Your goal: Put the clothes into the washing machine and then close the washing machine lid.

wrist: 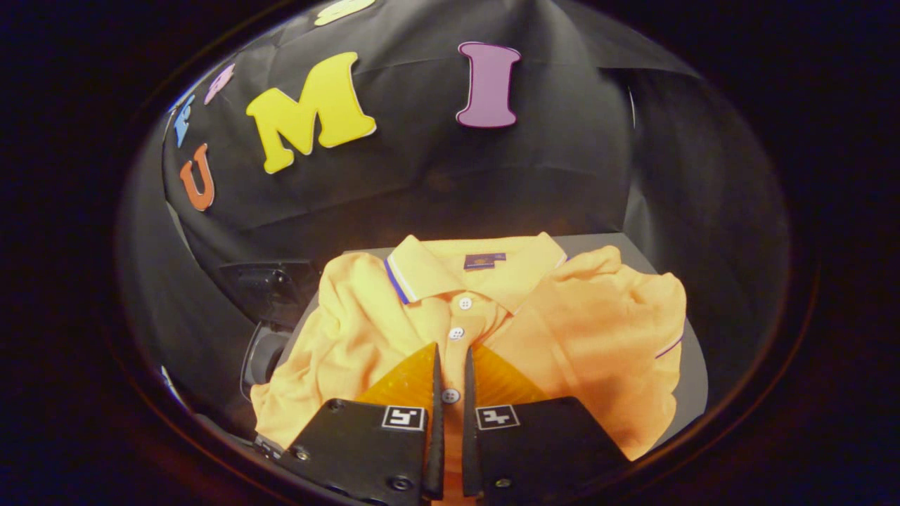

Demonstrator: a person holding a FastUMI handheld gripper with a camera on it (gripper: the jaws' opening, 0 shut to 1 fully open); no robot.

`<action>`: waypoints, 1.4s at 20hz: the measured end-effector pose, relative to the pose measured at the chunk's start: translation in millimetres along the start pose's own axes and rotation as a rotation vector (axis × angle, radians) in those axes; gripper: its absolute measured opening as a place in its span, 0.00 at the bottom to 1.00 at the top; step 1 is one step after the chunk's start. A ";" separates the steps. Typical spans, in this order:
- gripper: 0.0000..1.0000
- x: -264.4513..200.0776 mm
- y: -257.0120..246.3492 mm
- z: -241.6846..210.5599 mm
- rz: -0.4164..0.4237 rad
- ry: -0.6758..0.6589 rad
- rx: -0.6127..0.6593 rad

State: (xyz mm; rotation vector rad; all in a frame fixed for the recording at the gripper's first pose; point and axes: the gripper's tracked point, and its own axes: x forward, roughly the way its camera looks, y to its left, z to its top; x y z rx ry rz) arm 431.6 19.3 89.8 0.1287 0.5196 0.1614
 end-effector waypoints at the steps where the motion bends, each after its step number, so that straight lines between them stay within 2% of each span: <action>1: 0.12 -3.5 0.4 -0.3 0.008 0.003 0.005; 11: 0.09 -79.1 36.7 13.5 0.022 -0.080 0.010; 21: 0.09 -167.4 144.2 28.3 0.081 -0.200 -0.015; 28: 0.09 -197.6 244.0 26.2 0.158 -0.234 -0.039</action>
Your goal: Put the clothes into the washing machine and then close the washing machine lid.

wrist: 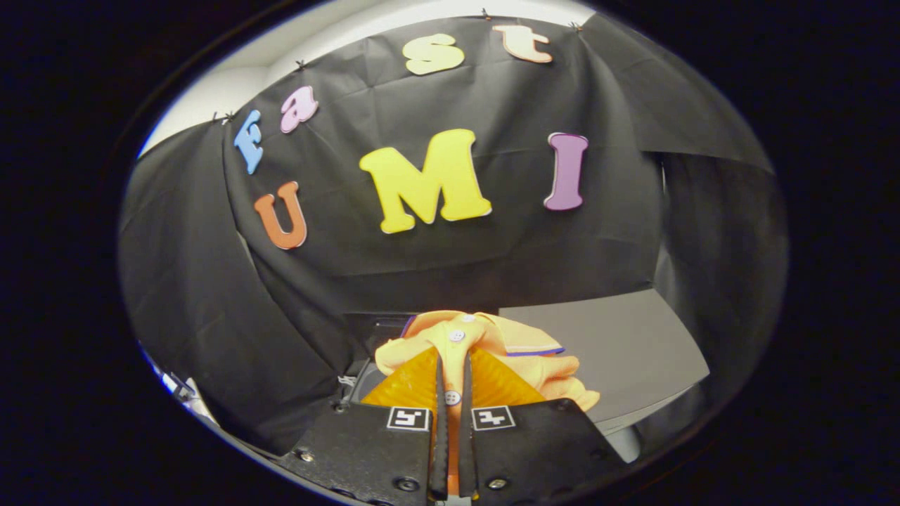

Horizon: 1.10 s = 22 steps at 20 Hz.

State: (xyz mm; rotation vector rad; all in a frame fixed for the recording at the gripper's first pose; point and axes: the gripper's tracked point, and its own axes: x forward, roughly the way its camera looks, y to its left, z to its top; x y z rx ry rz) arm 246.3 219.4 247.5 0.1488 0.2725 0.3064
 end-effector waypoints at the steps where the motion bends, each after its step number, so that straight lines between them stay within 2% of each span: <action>1: 0.09 1.0 13.1 -0.1 0.014 0.003 0.001; 6: 0.09 28.5 71.5 -10.1 0.079 0.041 0.016; 10: 0.09 69.4 101.4 -29.1 0.116 0.100 0.019; 22: 0.09 206.5 126.5 -104.5 0.129 0.356 0.065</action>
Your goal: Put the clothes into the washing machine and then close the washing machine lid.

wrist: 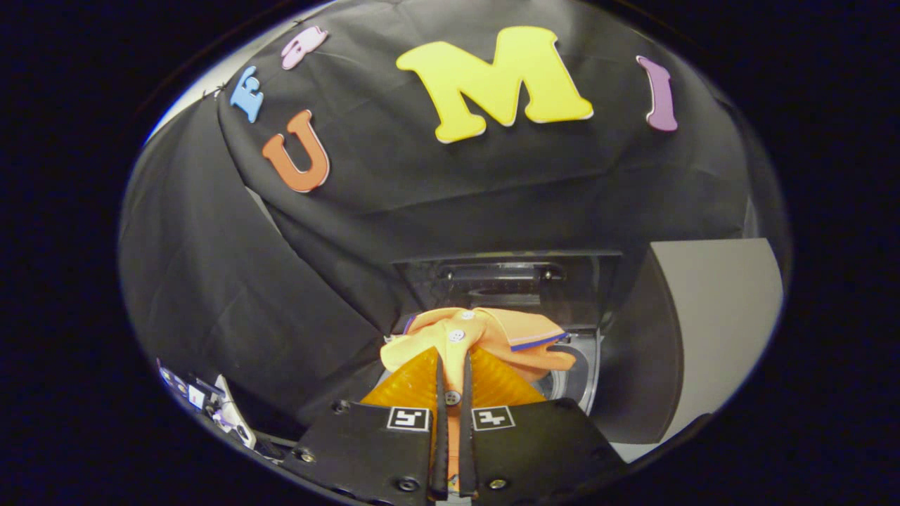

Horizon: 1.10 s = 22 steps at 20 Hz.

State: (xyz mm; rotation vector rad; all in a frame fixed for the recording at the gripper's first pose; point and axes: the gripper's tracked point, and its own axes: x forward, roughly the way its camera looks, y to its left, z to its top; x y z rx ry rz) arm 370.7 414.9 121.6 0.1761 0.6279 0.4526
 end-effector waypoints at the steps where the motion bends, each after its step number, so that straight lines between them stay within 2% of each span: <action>1: 0.09 11.7 -4.4 -3.0 -0.011 0.022 0.006; 6: 0.09 60.1 -28.8 -23.1 -0.091 0.123 0.052; 12: 0.09 94.2 -50.7 -37.6 -0.194 0.181 0.071; 22: 0.10 113.6 -52.9 -43.2 -0.243 0.200 0.051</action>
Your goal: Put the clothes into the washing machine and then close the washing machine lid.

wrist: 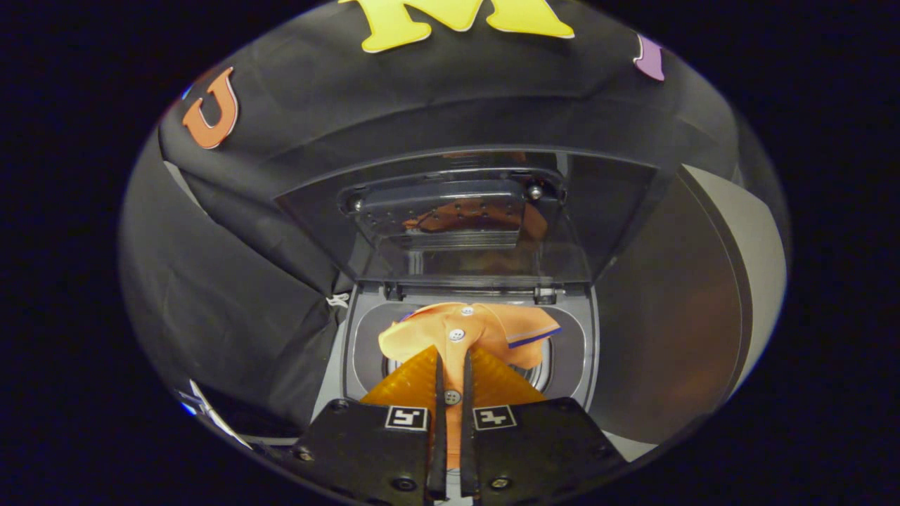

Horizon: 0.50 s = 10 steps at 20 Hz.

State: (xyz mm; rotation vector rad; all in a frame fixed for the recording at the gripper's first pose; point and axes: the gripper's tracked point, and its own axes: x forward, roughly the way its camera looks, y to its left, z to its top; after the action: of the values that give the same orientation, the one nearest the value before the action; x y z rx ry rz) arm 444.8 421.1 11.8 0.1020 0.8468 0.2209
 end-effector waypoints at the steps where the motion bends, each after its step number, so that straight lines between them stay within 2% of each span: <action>1: 0.12 -0.9 -0.2 1.8 -0.003 -0.011 -0.015; 2: 0.13 -0.2 -1.8 2.7 -0.013 -0.017 -0.019; 7: 0.71 -6.4 5.5 11.4 -0.002 -0.073 -0.049; 10: 0.74 -10.3 6.4 10.9 -0.009 -0.091 -0.060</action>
State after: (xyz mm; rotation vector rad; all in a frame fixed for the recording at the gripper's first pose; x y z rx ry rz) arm 445.4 424.9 27.7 0.0519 0.7491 0.2308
